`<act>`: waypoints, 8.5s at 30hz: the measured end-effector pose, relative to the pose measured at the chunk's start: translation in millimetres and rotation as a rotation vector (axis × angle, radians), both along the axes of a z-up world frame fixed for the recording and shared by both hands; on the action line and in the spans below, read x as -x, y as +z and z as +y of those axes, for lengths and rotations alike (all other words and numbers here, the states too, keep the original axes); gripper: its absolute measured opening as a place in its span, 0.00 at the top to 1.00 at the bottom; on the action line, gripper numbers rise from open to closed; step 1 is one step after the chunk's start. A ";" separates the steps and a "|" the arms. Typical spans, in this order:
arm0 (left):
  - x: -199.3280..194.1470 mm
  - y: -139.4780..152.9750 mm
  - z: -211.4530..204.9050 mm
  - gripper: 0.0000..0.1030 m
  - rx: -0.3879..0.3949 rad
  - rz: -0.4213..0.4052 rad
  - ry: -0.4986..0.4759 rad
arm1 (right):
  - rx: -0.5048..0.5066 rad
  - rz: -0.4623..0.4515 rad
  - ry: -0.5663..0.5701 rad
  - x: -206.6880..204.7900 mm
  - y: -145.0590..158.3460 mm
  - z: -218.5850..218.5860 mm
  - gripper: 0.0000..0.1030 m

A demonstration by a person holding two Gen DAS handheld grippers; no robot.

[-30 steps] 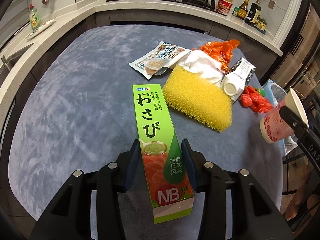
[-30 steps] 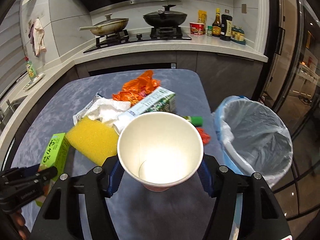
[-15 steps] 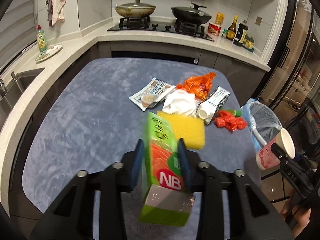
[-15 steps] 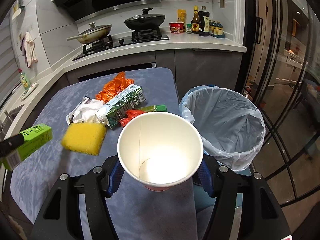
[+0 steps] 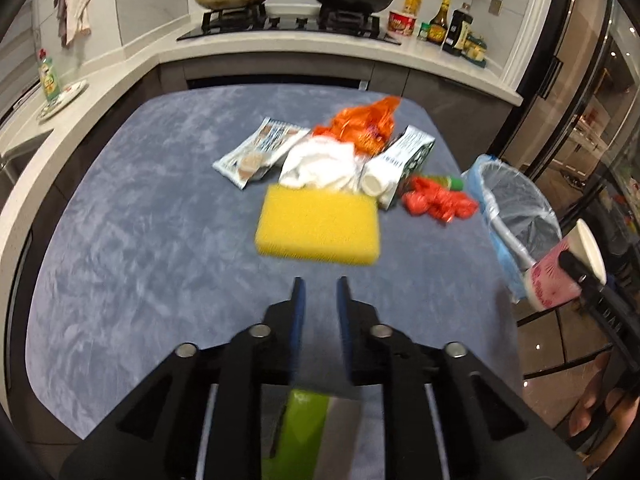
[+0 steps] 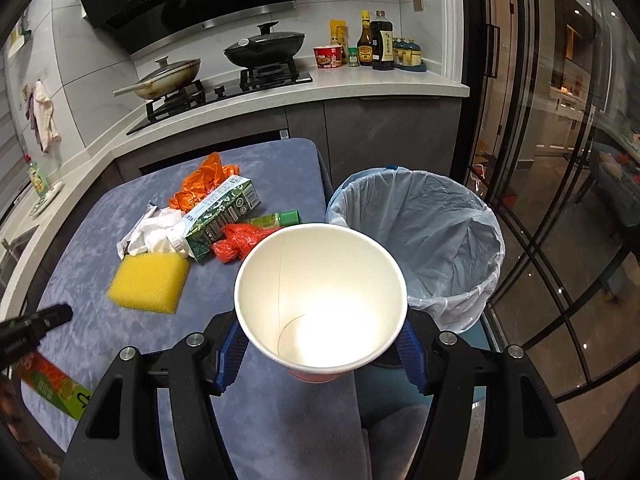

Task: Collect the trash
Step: 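Carry the wasabi box and paper cup over the trash bin with both tools, then open both tools to drop the box and cup into the bin, then grasp the yellow sponge with the left tool while the right tool grasps the red bag, then carry the sponge and red bag over the trash bin with both tools, then open both tools to drop the sponge and red bag into the bin, then move both tools back over the table toward the remaining trash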

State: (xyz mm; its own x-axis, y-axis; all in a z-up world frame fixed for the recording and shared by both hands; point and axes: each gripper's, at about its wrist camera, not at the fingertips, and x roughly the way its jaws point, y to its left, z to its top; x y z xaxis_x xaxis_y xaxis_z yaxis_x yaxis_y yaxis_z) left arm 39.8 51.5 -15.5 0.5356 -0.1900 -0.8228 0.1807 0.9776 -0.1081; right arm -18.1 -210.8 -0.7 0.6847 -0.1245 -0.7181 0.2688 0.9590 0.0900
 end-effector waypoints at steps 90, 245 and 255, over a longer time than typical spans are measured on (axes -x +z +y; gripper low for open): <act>-56.8 -4.9 -102.7 0.20 -0.085 -0.136 -0.157 | 0.074 0.042 -0.007 -42.4 -18.1 -27.2 0.18; -78.6 26.7 -213.5 0.46 0.031 -0.204 -0.357 | 0.009 -0.026 -0.092 -59.5 -1.7 -101.1 0.40; -65.4 24.9 -156.0 0.44 0.012 -0.190 -0.274 | 0.007 -0.015 0.009 -57.6 0.3 -42.1 0.40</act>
